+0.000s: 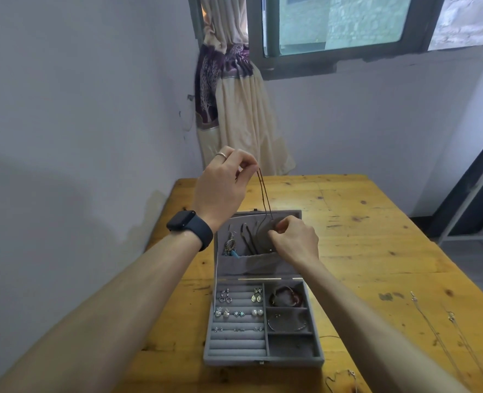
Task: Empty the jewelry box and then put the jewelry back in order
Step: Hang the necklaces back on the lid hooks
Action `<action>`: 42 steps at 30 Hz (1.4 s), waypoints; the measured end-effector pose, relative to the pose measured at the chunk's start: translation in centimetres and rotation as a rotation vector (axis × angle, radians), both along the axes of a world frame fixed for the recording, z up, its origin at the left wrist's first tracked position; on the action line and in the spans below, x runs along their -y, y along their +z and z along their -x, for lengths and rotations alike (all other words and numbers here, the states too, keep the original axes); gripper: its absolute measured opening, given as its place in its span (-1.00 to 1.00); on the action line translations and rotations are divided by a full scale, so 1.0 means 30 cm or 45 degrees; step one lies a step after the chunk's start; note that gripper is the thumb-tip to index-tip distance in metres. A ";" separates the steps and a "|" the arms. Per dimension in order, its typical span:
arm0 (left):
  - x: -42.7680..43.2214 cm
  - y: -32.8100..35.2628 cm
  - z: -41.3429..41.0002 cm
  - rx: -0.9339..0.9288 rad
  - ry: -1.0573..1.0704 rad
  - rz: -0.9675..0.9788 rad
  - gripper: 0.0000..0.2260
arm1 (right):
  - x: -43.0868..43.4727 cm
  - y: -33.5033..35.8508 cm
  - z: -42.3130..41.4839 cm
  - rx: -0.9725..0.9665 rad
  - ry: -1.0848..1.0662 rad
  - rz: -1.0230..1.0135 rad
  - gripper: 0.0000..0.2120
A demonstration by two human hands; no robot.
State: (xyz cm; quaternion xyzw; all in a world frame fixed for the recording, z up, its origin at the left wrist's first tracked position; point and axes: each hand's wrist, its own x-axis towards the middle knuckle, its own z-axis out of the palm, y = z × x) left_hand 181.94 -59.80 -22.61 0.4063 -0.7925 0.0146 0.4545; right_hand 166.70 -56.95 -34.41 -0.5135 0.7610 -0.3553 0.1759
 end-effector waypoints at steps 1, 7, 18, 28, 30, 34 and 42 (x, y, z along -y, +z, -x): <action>-0.003 -0.002 0.000 0.006 -0.003 0.002 -0.90 | 0.002 -0.006 0.000 -0.017 -0.004 0.011 -0.78; -0.032 -0.024 0.003 0.012 -0.026 0.044 -0.90 | -0.003 -0.030 0.001 -0.232 -0.017 -0.011 -0.71; -0.025 -0.026 0.006 0.152 -0.049 0.048 -0.90 | -0.020 -0.027 0.015 -0.363 0.068 0.077 -0.80; -0.012 -0.105 0.006 0.741 0.023 -0.249 -0.89 | -0.080 -0.063 0.051 -0.363 0.249 0.001 -0.80; -0.012 -0.107 0.008 0.865 0.022 -0.350 -0.90 | -0.084 -0.064 0.078 -0.240 0.137 0.108 -0.78; -0.013 -0.087 0.009 0.871 -0.043 -0.444 -0.94 | -0.089 -0.060 0.085 -0.166 0.205 0.205 -0.64; -0.020 -0.055 -0.001 0.779 -0.041 -0.381 -0.92 | -0.029 -0.026 0.035 0.014 0.192 0.398 -0.90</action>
